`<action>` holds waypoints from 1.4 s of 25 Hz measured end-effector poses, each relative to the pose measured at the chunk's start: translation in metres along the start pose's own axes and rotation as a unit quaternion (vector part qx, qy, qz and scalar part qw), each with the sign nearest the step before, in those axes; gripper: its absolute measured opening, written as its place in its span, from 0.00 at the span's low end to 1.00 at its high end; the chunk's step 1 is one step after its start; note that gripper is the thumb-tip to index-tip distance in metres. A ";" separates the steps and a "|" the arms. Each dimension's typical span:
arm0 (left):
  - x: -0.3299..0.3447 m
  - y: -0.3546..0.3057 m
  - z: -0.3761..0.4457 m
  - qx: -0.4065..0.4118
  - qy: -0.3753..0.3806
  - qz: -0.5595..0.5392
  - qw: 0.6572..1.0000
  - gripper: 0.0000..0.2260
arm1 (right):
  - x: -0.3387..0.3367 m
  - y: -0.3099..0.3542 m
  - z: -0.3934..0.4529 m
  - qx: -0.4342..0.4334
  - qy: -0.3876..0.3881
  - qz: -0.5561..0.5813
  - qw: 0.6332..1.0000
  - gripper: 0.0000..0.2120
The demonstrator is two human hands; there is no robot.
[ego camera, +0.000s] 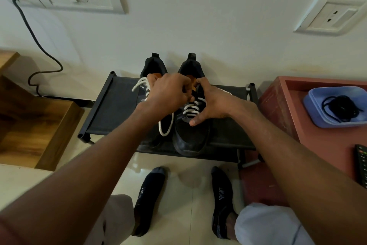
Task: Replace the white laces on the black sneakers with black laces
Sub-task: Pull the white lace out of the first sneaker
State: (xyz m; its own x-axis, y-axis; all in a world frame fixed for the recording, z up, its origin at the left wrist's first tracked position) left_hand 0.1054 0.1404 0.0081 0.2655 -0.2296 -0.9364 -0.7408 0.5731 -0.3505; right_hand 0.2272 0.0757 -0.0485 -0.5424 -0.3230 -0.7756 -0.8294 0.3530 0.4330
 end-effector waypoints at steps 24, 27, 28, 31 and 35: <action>-0.022 0.021 -0.003 -0.120 -0.040 -0.631 0.765 0.11 | 0.001 -0.002 -0.006 0.060 0.030 0.028 0.997 0.56; -0.031 0.014 0.002 -0.031 -0.071 -0.378 0.922 0.08 | 0.001 -0.002 -0.006 0.063 0.028 0.021 0.997 0.56; -0.026 0.004 0.004 0.022 -0.050 -0.230 0.972 0.06 | 0.001 -0.002 -0.006 0.065 0.025 0.018 0.997 0.57; -0.003 -0.008 0.004 0.094 0.019 -0.045 0.994 0.11 | 0.001 0.000 -0.003 0.059 0.019 0.018 0.998 0.59; -0.005 -0.015 0.006 0.109 -0.004 0.042 0.993 0.08 | 0.001 0.001 -0.004 0.055 0.020 0.011 0.998 0.59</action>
State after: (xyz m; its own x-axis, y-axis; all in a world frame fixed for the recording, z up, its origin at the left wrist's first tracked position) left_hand 0.1186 0.1381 0.0180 0.2141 -0.1683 -0.9622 -0.6088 0.7473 -0.2662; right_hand 0.2253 0.0718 -0.0472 -0.5677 -0.3480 -0.7461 -0.7984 0.4537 0.3959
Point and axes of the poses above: each hand's wrist, its own z-axis towards the middle knuckle, its own x-axis out of the palm, y = z × x, the point moved 8 cm from there along z, towards the middle knuckle, and after that the axes turned 2 degrees about y, right-handed, at the moved point
